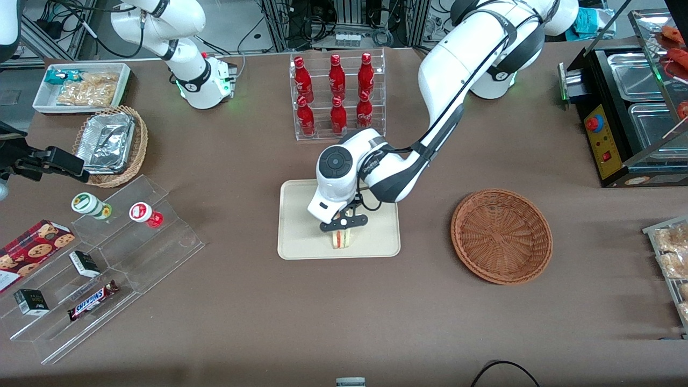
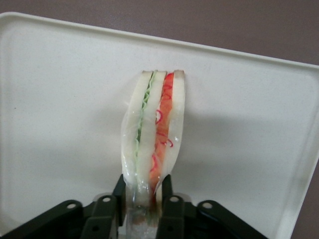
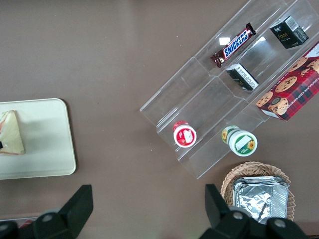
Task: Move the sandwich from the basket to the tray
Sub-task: 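Lower the sandwich onto the tray and open the left gripper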
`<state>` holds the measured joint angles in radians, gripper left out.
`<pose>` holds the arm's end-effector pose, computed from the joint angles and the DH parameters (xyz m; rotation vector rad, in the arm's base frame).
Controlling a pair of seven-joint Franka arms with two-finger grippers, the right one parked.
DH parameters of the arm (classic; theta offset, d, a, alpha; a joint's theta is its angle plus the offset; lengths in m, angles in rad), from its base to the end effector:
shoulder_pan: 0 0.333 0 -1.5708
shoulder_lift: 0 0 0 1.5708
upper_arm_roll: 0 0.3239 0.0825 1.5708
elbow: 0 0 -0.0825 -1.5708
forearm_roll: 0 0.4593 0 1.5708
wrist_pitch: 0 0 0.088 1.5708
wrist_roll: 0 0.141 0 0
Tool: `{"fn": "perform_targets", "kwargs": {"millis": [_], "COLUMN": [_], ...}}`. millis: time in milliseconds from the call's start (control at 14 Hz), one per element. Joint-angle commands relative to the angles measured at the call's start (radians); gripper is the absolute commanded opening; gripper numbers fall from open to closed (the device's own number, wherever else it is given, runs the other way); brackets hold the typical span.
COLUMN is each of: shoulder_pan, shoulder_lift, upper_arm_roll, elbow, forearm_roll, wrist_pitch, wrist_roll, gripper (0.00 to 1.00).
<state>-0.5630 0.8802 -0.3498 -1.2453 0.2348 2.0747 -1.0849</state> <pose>0.5637 -0.5999 0.1861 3.0949 0.2741 -0.0823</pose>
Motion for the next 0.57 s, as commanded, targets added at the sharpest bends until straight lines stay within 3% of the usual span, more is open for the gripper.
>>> {"fn": "perform_targets", "kwargs": {"millis": [0, 214, 500], "shoulder_pan": [-0.011, -0.006, 0.009], "shoulder_lift": [0.008, -0.056, -0.173], "upper_arm_roll": [0.002, 0.002, 0.044], "elbow": [0.02, 0.02, 0.041], "forearm_roll": [0.02, 0.021, 0.015], "wrist_pitch": [0.005, -0.036, -0.243], "wrist_roll": [-0.019, -0.024, -0.035], "gripper": [1.0, 1.0, 1.0]}}
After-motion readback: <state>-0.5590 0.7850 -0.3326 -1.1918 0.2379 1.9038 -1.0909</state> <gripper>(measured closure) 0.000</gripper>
